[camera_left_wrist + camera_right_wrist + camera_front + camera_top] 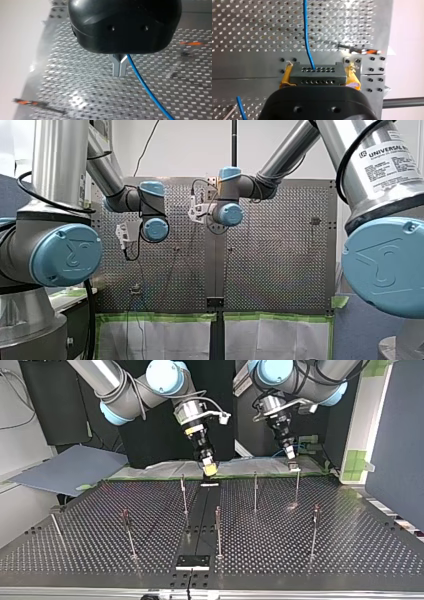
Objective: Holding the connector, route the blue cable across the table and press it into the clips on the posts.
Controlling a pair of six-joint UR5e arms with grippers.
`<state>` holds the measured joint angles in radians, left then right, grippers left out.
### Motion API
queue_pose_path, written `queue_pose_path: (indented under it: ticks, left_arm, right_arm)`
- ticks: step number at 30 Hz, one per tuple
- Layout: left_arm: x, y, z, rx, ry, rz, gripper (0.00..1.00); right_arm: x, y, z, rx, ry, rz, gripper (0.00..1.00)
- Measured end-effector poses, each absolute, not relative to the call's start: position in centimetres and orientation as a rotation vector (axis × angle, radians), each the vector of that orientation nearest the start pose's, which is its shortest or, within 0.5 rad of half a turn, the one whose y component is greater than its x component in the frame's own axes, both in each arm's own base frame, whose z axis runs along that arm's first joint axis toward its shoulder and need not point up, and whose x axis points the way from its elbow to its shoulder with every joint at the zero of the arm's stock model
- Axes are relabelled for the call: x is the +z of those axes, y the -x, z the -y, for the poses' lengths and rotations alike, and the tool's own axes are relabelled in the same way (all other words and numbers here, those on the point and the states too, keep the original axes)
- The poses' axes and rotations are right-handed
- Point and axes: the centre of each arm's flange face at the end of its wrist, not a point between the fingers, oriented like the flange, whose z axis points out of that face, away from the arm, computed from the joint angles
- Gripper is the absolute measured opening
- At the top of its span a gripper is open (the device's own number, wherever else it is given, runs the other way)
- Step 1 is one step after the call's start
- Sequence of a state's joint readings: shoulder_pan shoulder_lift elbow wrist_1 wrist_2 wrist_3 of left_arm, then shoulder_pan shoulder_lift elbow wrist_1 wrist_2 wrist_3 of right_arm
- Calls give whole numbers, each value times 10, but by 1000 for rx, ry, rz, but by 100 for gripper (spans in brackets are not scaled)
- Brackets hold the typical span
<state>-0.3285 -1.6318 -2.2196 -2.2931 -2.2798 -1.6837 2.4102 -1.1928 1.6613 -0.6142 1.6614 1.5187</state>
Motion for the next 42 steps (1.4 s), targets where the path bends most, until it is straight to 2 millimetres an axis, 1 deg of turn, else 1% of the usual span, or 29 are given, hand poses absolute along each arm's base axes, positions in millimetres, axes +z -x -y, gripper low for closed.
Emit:
queue_pose_path:
  ticks: [2,7,13,22,24,27,33,38,42]
  left_arm:
    - [257,-372,197,135,442,-1383,0]
    - [290,-379,194,110,465,-1340,0]
    - [319,-377,189,98,478,-1312,0]
    - [348,-365,182,87,455,-1290,0]
    - [353,-365,181,87,451,-1283,0]
    - [353,-370,180,94,447,-1285,0]
    - [353,-386,181,111,425,-1294,0]
    - [358,-395,176,118,434,-1280,0]
    - [364,-402,170,125,446,-1266,0]
  right_arm:
    - [296,-546,320,1803,-1607,660,0]
    - [288,-548,317,1776,-1659,669,0]
    - [286,-553,316,1754,-1715,675,0]
    - [305,-568,315,1768,-1752,657,0]
    - [311,-572,313,1775,-1759,649,0]
    - [319,-576,311,1781,-1766,641,0]
    - [338,-584,313,1793,-1777,635,0]
    - [353,-590,318,1810,-1770,635,0]
    - [356,-595,323,1817,-1772,638,0]
